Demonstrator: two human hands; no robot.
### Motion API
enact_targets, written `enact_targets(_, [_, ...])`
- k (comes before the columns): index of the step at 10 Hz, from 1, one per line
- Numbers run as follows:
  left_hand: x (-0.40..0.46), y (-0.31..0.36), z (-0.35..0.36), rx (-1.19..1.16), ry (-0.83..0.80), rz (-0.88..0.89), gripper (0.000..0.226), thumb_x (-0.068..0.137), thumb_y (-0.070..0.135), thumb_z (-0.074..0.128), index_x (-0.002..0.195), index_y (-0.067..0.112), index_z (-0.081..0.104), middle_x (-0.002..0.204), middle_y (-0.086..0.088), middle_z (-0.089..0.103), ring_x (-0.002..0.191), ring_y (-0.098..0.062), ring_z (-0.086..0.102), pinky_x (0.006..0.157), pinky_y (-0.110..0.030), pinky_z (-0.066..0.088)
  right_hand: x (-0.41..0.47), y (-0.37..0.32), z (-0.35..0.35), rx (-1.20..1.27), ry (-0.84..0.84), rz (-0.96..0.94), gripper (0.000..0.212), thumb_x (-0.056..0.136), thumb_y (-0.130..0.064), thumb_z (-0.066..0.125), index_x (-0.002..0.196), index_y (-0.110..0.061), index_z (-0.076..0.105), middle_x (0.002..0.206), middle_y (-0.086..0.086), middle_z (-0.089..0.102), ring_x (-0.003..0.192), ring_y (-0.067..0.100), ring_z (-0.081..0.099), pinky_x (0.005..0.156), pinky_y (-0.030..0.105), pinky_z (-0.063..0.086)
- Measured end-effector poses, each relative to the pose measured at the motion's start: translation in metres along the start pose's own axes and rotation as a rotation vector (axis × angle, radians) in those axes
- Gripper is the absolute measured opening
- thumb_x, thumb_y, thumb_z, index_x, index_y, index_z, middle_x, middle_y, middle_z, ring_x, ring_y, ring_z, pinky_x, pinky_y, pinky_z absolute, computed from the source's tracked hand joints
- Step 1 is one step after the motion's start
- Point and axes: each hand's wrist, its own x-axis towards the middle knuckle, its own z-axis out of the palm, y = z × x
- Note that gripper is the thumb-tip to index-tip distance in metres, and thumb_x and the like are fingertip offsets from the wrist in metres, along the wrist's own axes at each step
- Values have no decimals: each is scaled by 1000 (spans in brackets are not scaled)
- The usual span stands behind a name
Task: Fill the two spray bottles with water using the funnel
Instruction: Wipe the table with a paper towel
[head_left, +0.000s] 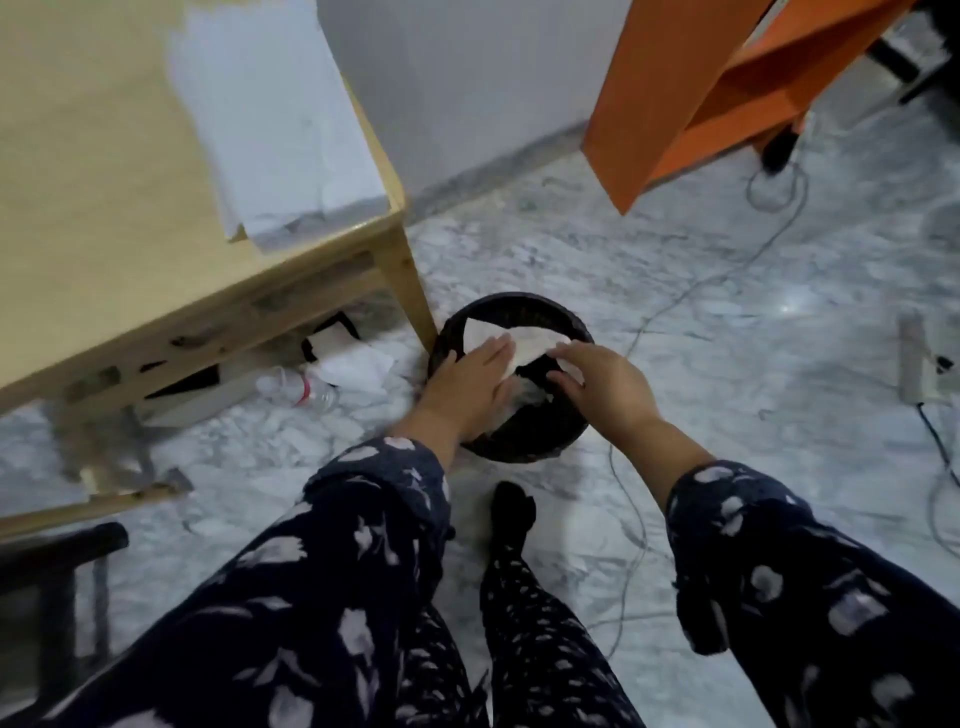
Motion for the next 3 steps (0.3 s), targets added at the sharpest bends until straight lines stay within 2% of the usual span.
enact_targets(1, [18, -6, 25, 35, -82, -43, 63, 102, 47, 27, 155, 20, 7, 162, 10, -1, 149, -10, 1, 119, -50, 7, 13, 31, 30, -1, -162, 7, 40, 97, -33, 52, 137, -29, 48, 152, -2, 37, 145, 16, 22, 114, 47, 28])
enact_targets(2, [27, -17, 39, 6, -108, -63, 64, 102, 45, 31, 155, 19, 6, 163, 8, 0, 149, -13, 1, 118, -52, 9, 21, 46, 51, 7, -255, 10, 40, 98, -29, 50, 137, -22, 48, 150, 4, 39, 146, 23, 20, 116, 53, 20])
enact_targets(3, [16, -22, 46, -9, -106, -76, 60, 103, 34, 37, 155, 17, 11, 163, 4, 7, 149, -16, 7, 118, -50, 14, 5, 49, 62, 57, -302, 63, 35, 97, -26, 50, 131, -19, 54, 137, 10, 52, 132, 30, 41, 103, 43, 38])
